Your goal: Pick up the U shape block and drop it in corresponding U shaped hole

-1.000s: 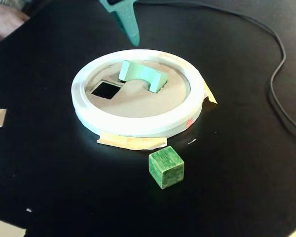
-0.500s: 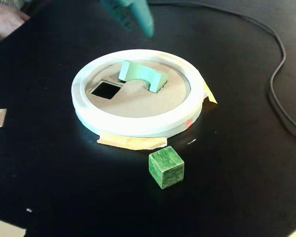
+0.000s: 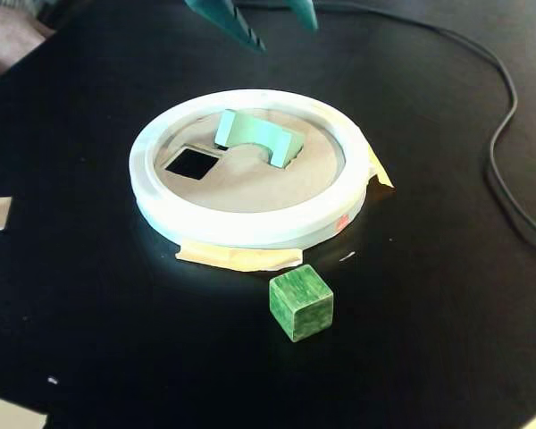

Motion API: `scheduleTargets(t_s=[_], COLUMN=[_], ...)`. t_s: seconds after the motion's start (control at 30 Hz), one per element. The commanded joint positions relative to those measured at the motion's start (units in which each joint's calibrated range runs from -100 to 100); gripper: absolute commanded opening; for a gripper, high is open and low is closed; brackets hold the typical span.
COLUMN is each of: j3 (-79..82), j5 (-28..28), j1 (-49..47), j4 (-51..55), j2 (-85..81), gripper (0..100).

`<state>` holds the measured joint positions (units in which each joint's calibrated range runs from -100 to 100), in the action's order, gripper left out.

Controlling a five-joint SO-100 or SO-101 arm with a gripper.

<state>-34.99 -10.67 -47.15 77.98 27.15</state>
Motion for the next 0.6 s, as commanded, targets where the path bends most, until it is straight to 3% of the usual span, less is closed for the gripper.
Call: scheduleTargets(t_s=[0.0, 0.07, 0.57], j3=[-3.53, -3.53, 6.49], j5=[1.22, 3.03, 7.67], j1=[-0.04, 0.09, 1.58], j4=[-1.36, -1.36, -2.57], j2=[-2.48, -2.48, -0.68], gripper=[90, 100, 100])
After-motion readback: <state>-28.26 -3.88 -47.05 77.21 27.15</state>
